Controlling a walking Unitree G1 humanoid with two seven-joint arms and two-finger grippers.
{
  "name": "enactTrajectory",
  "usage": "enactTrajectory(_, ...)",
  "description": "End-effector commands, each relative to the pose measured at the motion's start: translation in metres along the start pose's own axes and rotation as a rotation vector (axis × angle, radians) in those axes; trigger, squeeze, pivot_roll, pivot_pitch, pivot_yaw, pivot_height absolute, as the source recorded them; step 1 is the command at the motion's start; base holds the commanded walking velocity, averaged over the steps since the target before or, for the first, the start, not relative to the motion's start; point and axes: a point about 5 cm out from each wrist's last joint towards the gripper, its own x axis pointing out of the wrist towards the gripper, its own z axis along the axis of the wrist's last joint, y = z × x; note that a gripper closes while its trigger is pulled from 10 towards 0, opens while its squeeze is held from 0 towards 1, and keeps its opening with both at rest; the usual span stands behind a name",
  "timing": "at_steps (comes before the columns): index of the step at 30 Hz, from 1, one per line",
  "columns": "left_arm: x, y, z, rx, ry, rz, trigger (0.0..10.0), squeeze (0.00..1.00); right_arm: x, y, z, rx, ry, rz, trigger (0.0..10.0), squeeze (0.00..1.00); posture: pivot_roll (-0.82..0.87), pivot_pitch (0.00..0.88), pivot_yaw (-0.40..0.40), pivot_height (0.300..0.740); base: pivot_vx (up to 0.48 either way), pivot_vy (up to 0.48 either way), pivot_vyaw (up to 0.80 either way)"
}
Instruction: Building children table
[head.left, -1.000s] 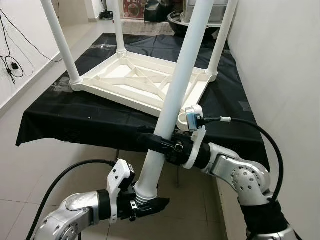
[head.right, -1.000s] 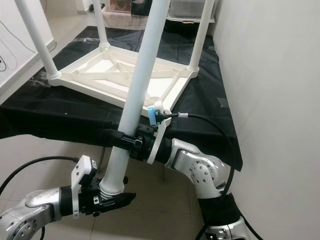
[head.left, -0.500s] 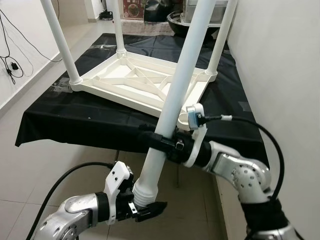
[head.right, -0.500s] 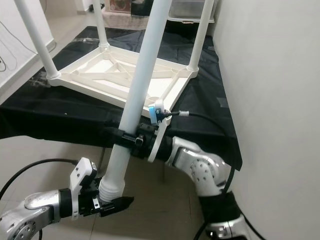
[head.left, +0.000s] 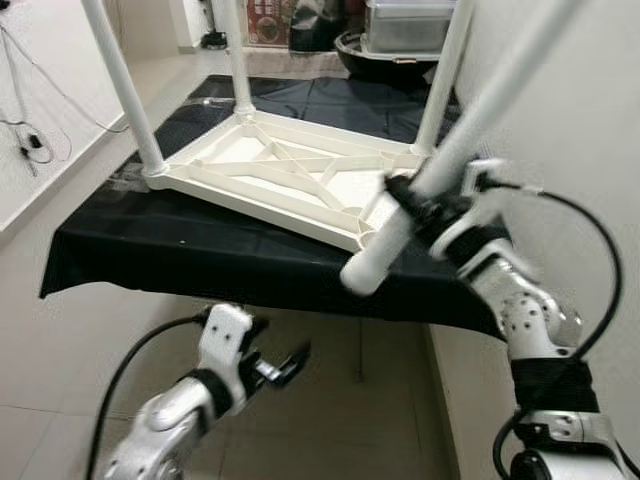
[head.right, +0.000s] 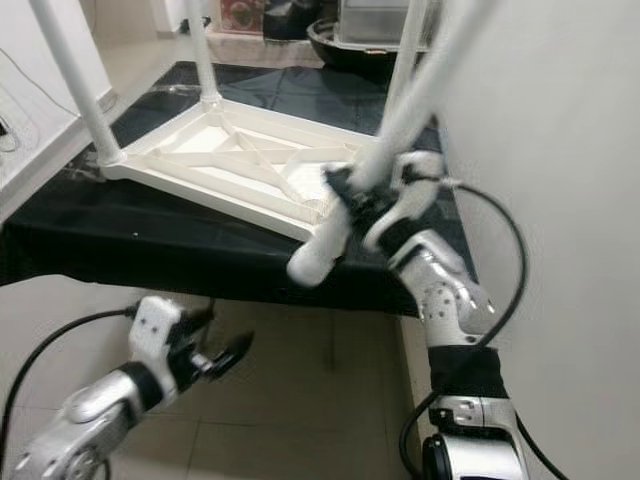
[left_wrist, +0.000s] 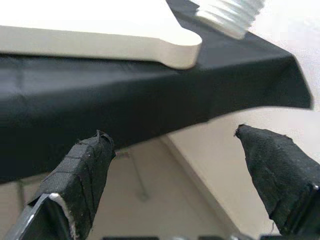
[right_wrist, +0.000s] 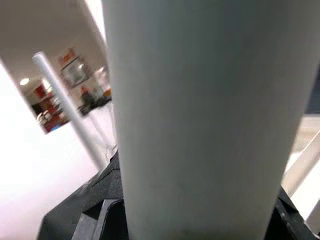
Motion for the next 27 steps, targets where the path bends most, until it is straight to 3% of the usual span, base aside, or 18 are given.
enactTrajectory(1, 0.000, 0.002, 0.000, 0.018, -0.005, 0.033, 10.0, 0.00, 0.002, 0.003, 0.001, -0.020, -0.019, -0.011, 0.0, 0.00, 0.07, 0.106, -0.016, 0.740, 0.000, 0.000, 0.00)
enactTrajectory(3, 0.004, 0.002, 0.013, 0.039, -0.063, 0.067, 10.0, 0.00, 0.006, 0.008, 0.002, -0.043, -0.034, -0.002, 0.0, 0.00, 0.07, 0.109, -0.017, 0.740, 0.000, 0.000, 0.00)
enactTrajectory(5, 0.004, 0.002, 0.013, 0.039, -0.063, 0.067, 10.0, 0.00, 0.006, 0.008, 0.002, -0.043, -0.034, -0.002, 0.0, 0.00, 0.07, 0.109, -0.017, 0.740, 0.000, 0.000, 0.00)
enactTrajectory(6, 0.006, 0.002, 0.019, 0.047, -0.092, 0.083, 10.0, 0.00, 0.009, 0.011, 0.000, -0.056, -0.036, 0.004, 5.4, 0.00, 0.08, 0.110, -0.020, 0.740, 0.000, 0.000, 0.00)
enactTrajectory(7, 0.008, 0.002, 0.023, 0.053, -0.112, 0.091, 10.0, 0.00, 0.011, 0.013, -0.002, -0.064, -0.037, 0.009, 10.0, 0.00, 0.08, 0.109, -0.020, 0.740, 0.000, 0.000, 0.00)
enactTrajectory(20, 0.009, 0.004, 0.024, 0.087, -0.125, 0.125, 10.0, 0.00, 0.016, 0.017, -0.008, -0.066, -0.061, -0.003, 10.0, 0.00, 0.08, 0.097, -0.018, 0.740, 0.000, 0.000, 0.00)
enactTrajectory(27, 0.012, 0.003, 0.024, 0.102, -0.130, 0.126, 10.0, 0.00, 0.017, 0.019, -0.011, -0.072, -0.061, 0.003, 10.0, 0.00, 0.08, 0.091, -0.018, 0.740, 0.253, 0.000, 0.00)
